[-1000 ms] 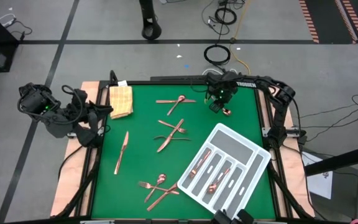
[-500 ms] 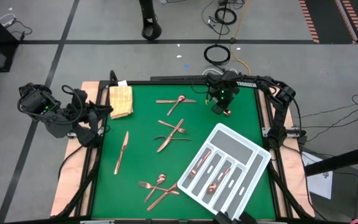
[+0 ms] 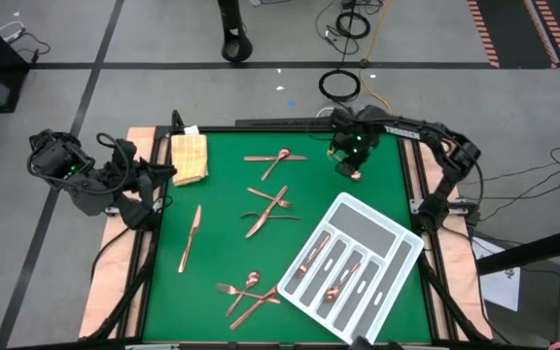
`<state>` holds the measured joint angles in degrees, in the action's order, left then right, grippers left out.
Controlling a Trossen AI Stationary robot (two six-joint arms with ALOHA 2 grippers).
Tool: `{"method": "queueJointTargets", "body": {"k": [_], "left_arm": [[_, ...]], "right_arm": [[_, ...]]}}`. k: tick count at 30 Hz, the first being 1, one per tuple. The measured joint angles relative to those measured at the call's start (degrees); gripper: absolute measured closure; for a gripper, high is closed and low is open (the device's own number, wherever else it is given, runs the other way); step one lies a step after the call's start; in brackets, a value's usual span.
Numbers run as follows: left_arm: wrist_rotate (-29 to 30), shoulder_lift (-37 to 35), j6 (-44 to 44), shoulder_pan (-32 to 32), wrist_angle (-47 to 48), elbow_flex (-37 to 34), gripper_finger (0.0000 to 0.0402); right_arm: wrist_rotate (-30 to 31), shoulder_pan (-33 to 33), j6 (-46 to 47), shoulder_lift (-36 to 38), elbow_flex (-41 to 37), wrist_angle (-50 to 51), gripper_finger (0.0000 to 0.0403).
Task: Sort silverware
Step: Put the bronze spoon into the silverware tray
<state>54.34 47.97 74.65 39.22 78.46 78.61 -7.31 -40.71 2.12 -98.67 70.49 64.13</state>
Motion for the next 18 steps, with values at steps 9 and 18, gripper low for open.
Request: {"method": "queueJointTargets", "body": {"k": [9,18], "left_arm": [[1.9,-0.4,-0.4,0.0,0.3,0.0,0.0315],[3.3,-0.5,0.0,0.0,0.3,0.0,0.0315]], "right_arm": [[0.3,-1.4,17.8,10.6,-16.6,-13.2,0.0170],[-0.2,-1.4,26.7,10.8,-21.6,-23.5,0.0161]]}}
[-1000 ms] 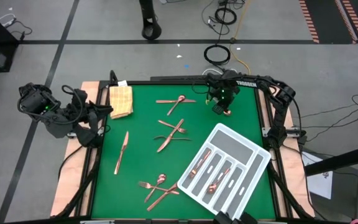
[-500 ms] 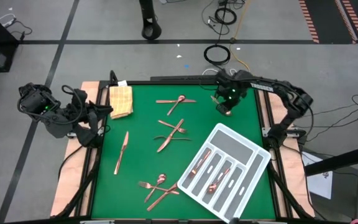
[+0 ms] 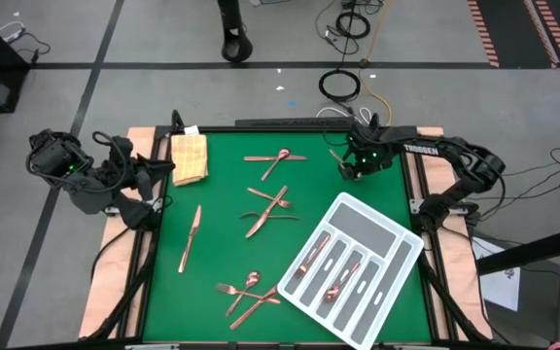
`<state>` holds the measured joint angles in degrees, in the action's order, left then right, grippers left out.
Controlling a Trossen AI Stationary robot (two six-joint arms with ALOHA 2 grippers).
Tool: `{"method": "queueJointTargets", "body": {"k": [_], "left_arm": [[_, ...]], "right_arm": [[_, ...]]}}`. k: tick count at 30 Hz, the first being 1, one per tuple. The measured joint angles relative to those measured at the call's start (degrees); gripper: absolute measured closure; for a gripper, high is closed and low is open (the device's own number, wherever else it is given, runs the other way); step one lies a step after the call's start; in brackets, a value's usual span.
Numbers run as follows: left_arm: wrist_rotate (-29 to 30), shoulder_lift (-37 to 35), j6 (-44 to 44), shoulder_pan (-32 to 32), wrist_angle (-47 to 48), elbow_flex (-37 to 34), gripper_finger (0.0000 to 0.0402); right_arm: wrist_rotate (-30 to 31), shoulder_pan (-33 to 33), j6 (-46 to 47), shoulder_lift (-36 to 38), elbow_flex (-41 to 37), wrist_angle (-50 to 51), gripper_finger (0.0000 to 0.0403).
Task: Sort silverware
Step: Put the bronze spoon into the silverware tray
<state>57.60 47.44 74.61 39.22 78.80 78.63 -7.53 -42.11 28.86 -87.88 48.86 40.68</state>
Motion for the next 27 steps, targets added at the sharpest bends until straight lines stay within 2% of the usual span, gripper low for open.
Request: {"method": "queueJointTargets", "body": {"k": [3,13,27], "left_arm": [[0.1,0.0,0.0,0.0,0.0,0.0,0.0315],[0.2,0.0,0.0,0.0,-0.3,0.0,0.0315],[1.4,0.0,0.0,0.0,-0.3,0.0,0.0315]], "right_arm": [[1.8,-0.2,1.4,0.0,0.0,-0.4,0.0161],[1.6,-0.6,4.6,-0.4,0.0,-0.2,0.0178],[0.1,-0.5,5.0,-7.1,0.2,-1.0,0.0179]]}}
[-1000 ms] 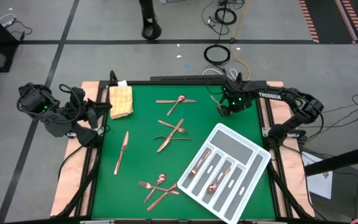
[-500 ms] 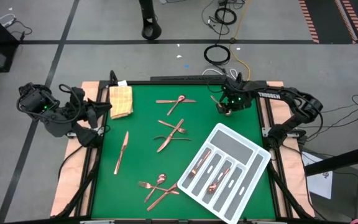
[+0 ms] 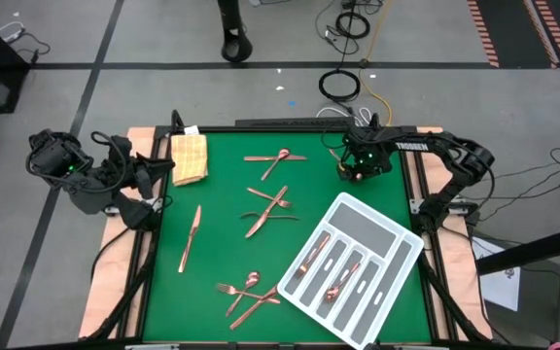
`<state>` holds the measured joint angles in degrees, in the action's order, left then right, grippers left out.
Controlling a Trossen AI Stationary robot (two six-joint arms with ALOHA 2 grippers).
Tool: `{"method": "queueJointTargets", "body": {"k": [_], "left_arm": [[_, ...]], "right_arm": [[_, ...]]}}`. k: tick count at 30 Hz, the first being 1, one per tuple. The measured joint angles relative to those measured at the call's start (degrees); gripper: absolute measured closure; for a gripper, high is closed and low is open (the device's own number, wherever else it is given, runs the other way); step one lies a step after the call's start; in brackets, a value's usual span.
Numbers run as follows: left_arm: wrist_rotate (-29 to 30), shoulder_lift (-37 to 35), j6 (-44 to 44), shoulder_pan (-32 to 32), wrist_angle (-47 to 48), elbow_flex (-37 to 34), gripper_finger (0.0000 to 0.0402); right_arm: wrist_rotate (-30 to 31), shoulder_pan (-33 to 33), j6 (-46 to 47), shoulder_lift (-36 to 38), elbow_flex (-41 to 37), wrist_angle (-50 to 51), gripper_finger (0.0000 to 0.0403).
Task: Sort silverware
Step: Put the bronze spoon into the silverware tray
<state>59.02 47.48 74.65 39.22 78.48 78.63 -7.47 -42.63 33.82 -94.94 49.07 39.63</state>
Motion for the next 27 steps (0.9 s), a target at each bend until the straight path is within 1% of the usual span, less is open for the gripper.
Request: {"method": "queueJointTargets", "body": {"k": [5,15,19,26,27], "left_arm": [[0.0,0.0,0.0,0.0,0.0,0.0,0.0315],[0.0,0.0,0.1,0.0,0.0,0.0,0.0315],[0.0,0.0,0.0,0.0,0.0,0.0,0.0315],[0.0,0.0,0.0,0.0,0.0,0.0,0.0315],[0.0,0.0,0.0,0.0,0.0,0.0,0.0315]], "right_arm": [[0.0,0.0,0.2,0.9,-0.2,-0.8,0.0186],[-1.1,-0.1,0.6,1.1,0.1,-1.7,0.0227],[-1.3,-0.1,0.6,1.1,0.1,-1.6,0.0271],[-2.2,0.0,-0.2,1.1,0.2,-1.6,0.0382],[-2.3,0.0,-0.3,1.2,0.2,-1.6,0.0392]]}}
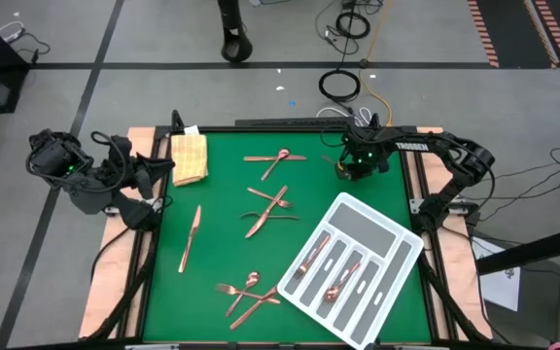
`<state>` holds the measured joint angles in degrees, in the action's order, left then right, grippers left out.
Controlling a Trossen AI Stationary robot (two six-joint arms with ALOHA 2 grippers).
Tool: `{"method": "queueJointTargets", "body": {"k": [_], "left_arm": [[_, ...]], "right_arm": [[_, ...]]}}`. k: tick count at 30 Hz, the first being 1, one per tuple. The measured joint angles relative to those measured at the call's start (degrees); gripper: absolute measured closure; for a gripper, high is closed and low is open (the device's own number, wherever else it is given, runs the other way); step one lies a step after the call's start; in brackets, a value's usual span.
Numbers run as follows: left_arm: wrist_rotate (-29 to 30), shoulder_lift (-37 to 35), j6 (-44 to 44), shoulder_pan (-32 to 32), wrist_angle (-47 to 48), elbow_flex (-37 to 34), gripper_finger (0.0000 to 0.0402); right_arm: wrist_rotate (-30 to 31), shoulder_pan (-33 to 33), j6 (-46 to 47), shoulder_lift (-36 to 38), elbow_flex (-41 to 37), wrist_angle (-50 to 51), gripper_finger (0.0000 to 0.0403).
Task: Sort silverware
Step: Put the bronze spoon into the silverware tray
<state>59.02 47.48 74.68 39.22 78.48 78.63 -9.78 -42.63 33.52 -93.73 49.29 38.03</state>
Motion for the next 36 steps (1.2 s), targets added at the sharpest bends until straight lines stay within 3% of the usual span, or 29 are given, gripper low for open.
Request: {"method": "queueJointTargets", "body": {"k": [9,15,19,24,29,32,36], "left_arm": [[0.0,0.0,-0.5,0.0,0.3,0.0,0.0315],[-0.3,0.0,-0.5,0.0,0.6,0.0,0.0315],[-0.3,0.0,-0.4,0.0,0.5,0.0,0.0315],[-0.4,0.5,-0.4,0.0,0.5,0.0,0.0315],[-0.4,1.0,-0.4,0.0,0.2,0.0,0.0315],[-0.7,1.3,-0.4,0.0,0.2,0.0,0.0315],[-1.1,1.6,-0.5,0.0,-0.1,0.0,0.0315]], "right_arm": [[0.9,0.2,-1.4,2.4,0.1,2.3,0.0401],[0.6,0.5,-1.4,10.7,4.1,6.4,0.0402],[0.8,3.6,5.6,19.6,5.5,6.7,0.0402],[6.0,14.0,21.4,34.2,2.4,7.2,0.0402],[21.0,29.4,40.6,45.9,-0.9,7.4,0.0403],[30.4,38.1,48.0,48.2,-1.0,7.0,0.0403],[37.1,47.9,55.2,46.4,-1.0,4.7,0.0403]]}}
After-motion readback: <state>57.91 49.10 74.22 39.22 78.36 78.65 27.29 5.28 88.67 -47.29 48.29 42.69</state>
